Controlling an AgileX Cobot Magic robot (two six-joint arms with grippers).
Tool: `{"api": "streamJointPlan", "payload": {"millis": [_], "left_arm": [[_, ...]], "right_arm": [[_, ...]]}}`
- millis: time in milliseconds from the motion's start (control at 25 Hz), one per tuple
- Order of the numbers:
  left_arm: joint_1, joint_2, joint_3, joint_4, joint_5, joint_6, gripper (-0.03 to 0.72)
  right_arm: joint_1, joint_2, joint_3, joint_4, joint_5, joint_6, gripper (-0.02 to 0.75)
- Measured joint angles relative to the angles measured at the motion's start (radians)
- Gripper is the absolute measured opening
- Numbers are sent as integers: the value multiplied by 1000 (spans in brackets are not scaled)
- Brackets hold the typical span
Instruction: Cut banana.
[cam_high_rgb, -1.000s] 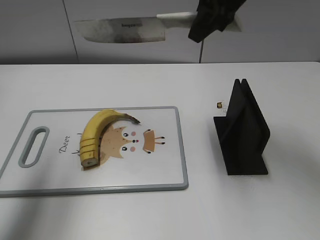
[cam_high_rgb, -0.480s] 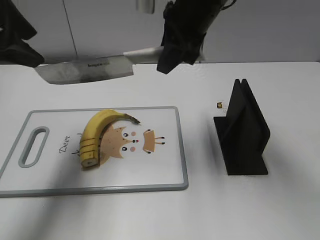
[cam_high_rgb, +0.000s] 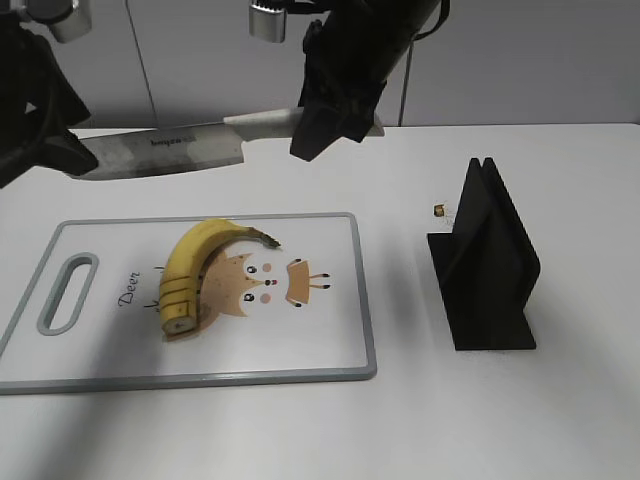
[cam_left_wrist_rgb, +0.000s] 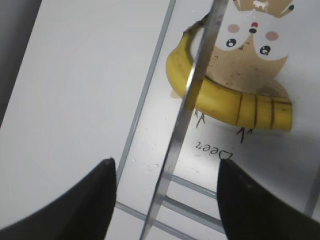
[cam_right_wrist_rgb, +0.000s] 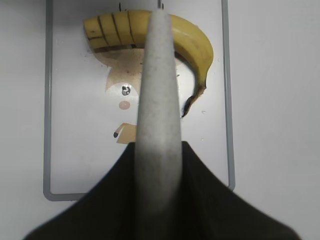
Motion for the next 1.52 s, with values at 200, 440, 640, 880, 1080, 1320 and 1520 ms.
{"api": "streamJointPlan", "payload": {"millis": [200,440,640,880,1080,1320,1520], "left_arm": [[0,41,-1,15,-2,0,606],[0,49,-1,17,-16,-10,431],[0,49,-1,25,-6,-6,72],[-7,49,-1,40,14,10,19],[-9,65,-1,51,21,14,18],[-38,116,1,96,4,-37,18],[-61,123,81,120,-92,-104,18]], "right_arm": [[0,6,-5,7,-2,0,162],[0,6,-7,19,-2,0,162],[0,6,-8,15,-2,-11,162],[0,6,-6,8,1,-33,162],[0,6,69,26,-39,-33,163],[0,6,180,37,-133,-47,163],[0,6,242,30,-200,-63,164]]}}
